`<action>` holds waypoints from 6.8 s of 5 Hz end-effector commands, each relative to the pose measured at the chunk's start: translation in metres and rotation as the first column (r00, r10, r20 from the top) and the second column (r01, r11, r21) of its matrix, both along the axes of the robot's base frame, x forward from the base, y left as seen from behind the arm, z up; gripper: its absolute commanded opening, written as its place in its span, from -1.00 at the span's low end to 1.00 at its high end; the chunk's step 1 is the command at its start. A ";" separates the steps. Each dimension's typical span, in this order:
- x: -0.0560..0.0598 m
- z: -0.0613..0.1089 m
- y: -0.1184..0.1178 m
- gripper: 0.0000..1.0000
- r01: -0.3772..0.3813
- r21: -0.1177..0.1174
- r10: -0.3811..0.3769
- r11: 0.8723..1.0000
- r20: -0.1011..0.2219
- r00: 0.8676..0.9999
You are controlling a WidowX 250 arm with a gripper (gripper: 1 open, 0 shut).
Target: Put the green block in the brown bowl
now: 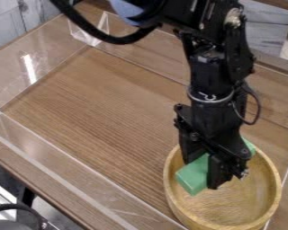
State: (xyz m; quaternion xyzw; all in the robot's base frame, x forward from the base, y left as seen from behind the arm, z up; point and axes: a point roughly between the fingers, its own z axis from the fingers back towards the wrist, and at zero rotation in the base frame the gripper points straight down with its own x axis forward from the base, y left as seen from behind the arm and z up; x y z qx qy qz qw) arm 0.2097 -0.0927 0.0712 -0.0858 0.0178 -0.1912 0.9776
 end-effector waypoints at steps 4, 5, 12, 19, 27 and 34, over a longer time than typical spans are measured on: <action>0.012 0.004 0.003 -1.00 -0.016 -0.044 0.018 0.999 0.029 0.999; 0.012 0.003 0.004 -1.00 -0.020 -0.051 0.021 0.999 0.026 0.999; 0.016 -0.009 0.004 -1.00 -0.032 -0.086 0.035 0.996 0.023 0.999; 0.014 -0.009 0.006 -1.00 -0.041 -0.115 0.042 0.993 0.005 0.999; 0.011 -0.007 0.006 -1.00 -0.055 -0.145 0.051 0.988 -0.030 0.998; 0.014 -0.008 0.007 -1.00 -0.084 -0.183 0.073 0.980 -0.067 0.995</action>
